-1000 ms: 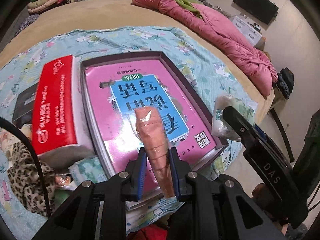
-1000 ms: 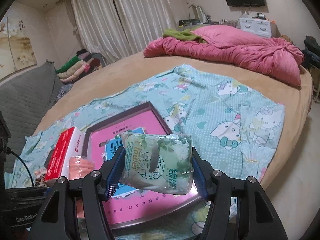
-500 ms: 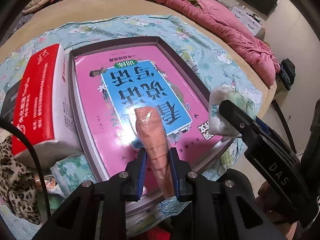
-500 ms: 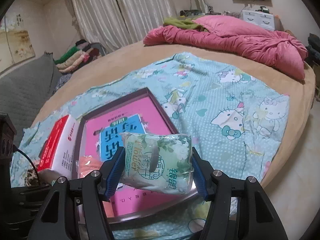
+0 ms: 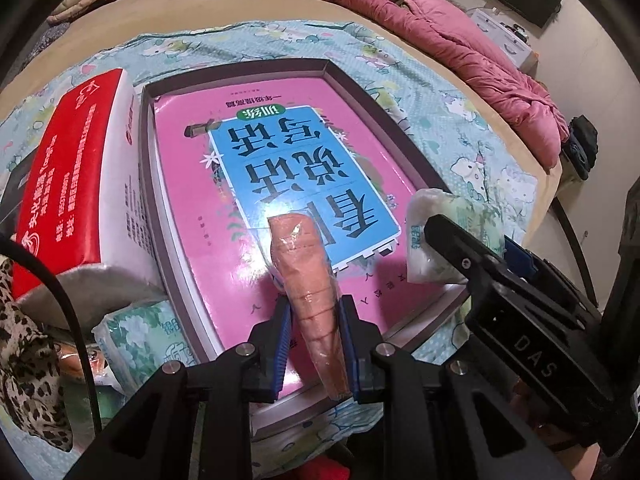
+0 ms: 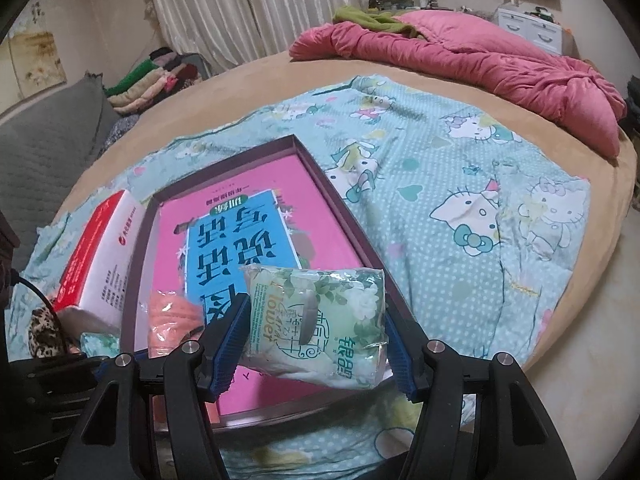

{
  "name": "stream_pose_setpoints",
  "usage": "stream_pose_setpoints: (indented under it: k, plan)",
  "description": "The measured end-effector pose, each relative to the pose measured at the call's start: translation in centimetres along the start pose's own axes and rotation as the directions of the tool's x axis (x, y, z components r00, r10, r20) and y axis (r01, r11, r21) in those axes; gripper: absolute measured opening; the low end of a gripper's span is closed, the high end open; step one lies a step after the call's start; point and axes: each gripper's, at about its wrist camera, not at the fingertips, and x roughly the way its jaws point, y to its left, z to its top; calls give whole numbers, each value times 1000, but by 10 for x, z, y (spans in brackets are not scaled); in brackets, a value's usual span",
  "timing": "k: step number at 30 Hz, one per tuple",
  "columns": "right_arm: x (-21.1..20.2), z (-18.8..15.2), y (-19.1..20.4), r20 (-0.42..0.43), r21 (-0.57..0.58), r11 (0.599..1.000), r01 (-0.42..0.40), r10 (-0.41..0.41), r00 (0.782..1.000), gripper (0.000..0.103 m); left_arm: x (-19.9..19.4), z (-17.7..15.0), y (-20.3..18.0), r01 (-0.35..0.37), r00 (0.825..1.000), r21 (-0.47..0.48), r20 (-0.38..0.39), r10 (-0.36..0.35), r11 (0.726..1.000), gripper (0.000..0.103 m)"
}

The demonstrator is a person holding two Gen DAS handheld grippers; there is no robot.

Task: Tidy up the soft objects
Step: 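Lower the pink roll and tissue pack onto the tray and open both tools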

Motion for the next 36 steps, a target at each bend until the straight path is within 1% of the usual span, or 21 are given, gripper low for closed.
stream_pose_setpoints:
  k: [7,13,20,23,25,26,30,31,36]
  plan:
    - [13,-4,9,-53,-48,999,-8,5,999,65,4,-1,5,-3,1000,-20,-7,3,1000,23]
    - [20,-6,8,-80,-42,999,14,-17,997,65,5,-2,5,-4,1000,-25,-9,4,1000,23]
    - [20,-6,7,-86,-41,998,44,-47,995,66,4,-2,5,-3,1000,-21,-7,3,1000,23]
    - [20,-6,5,-84,-34,998,57,-59,995,70,3,-2,4,-1,1000,-17,-9,1,1000,24]
    - [18,-5,4,-78,-28,998,62,-64,995,71,3,-2,4,0,1000,-14,-9,-1,1000,25]
    - [17,-5,3,-71,-23,998,61,-63,996,71,3,-2,3,0,1000,-13,-9,0,1000,27]
    - [11,-3,0,-42,-5,998,62,-62,997,74,2,-2,3,2,1000,-12,-10,-2,1000,38]
    - [10,-2,-1,-35,0,998,61,-61,998,74,1,-2,3,2,1000,-11,-8,-2,1000,39]
    - [8,-1,-2,-22,7,998,60,-59,998,74,-3,-3,1,-2,1000,-8,-2,2,1000,52]
